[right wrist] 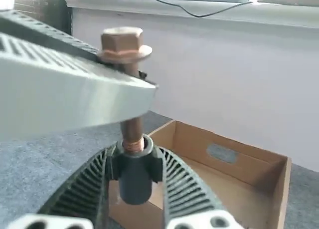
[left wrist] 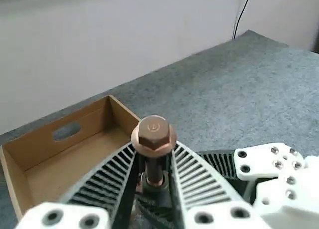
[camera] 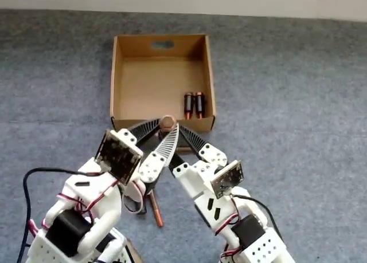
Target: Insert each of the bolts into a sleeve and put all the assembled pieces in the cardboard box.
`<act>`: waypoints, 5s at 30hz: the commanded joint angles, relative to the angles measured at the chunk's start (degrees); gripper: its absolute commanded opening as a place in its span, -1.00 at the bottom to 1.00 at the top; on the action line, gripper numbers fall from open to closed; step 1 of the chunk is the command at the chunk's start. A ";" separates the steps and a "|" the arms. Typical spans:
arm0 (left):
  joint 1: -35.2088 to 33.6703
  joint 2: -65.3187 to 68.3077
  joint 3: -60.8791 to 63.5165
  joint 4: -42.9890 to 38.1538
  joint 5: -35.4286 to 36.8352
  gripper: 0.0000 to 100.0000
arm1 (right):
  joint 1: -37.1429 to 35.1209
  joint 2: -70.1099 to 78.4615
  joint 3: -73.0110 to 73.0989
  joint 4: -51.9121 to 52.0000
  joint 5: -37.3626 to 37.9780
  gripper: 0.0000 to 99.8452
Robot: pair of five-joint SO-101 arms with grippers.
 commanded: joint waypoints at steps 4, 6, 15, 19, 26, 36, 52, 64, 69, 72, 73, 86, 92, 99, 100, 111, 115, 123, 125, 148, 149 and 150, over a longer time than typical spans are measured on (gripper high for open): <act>-7.08 -1.45 4.53 0.18 -0.09 -0.97 | 0.84 -0.66 7.16 -1.10 -0.70 -0.99; -8.57 -1.63 4.88 0.18 0.00 -0.89 | 0.84 -0.66 7.16 -1.10 -0.70 -0.99; -13.93 -1.98 0.31 0.53 2.99 -0.75 | 0.84 -0.66 7.16 -1.10 -0.70 -0.99; -14.90 -1.98 -5.76 5.36 2.99 -0.75 | 0.84 -0.66 7.16 -1.10 -0.70 -0.99; -14.81 -1.71 -7.69 12.92 2.99 -0.74 | 0.84 -0.66 7.16 -1.10 -0.70 -0.99; -15.25 -1.98 -7.69 12.22 2.90 -0.74 | 0.84 -0.66 7.16 -1.10 -0.70 -0.99; -49.98 -1.45 26.95 11.43 -17.76 -0.75 | 1.01 -0.66 3.38 9.27 -0.79 -0.99; -49.54 -1.98 34.95 11.25 -18.81 -0.96 | 5.49 -0.13 -17.80 29.58 -0.44 -0.99; -49.54 -1.98 35.03 11.52 -18.81 -0.95 | 5.49 -0.04 -30.64 34.86 -0.53 -0.99; -49.54 -1.98 35.03 11.52 -18.81 -0.95 | 5.49 0.04 -40.66 39.43 -0.53 -0.99; -49.54 -1.98 35.03 11.52 -18.81 -0.95 | 5.49 0.04 -43.91 40.31 -0.53 -0.99; -49.45 -1.98 35.03 11.52 -18.81 -0.95 | 5.49 37.41 -64.75 46.73 -0.79 -0.99; -49.45 -1.98 35.03 11.52 -18.81 -0.96 | 8.75 62.90 -75.21 54.29 -5.63 -0.99; -49.54 -1.98 35.03 11.52 -18.81 -0.96 | 13.58 83.65 -91.56 54.20 -13.45 -0.99; -49.54 -1.98 35.03 11.52 -18.81 -0.96 | 13.05 86.37 -93.67 54.29 -11.87 -0.99; -49.54 -1.98 35.03 11.52 -18.81 -0.96 | 14.29 108.00 -109.93 54.02 -21.45 -0.99; -49.54 -1.98 35.03 11.52 -18.81 -0.96 | 14.46 115.03 -112.84 54.29 -21.36 -0.99; -49.54 -1.98 35.03 11.52 -18.81 -0.96 | 14.99 119.25 -113.27 55.43 -21.80 -0.99; -49.54 -1.98 35.03 11.52 -18.81 -0.96 | 14.81 119.25 -113.63 57.54 -21.80 -0.99; -49.54 -1.98 35.03 11.52 -18.81 -0.95 | 12.88 118.64 -112.13 52.35 -21.80 -0.99; -49.54 -1.98 35.03 11.52 -18.81 -0.95 | 12.70 119.96 -111.96 51.30 -21.80 -0.99; -49.54 -1.98 35.03 11.52 -18.81 -0.95 | 12.70 121.19 -112.04 50.95 -21.80 -0.99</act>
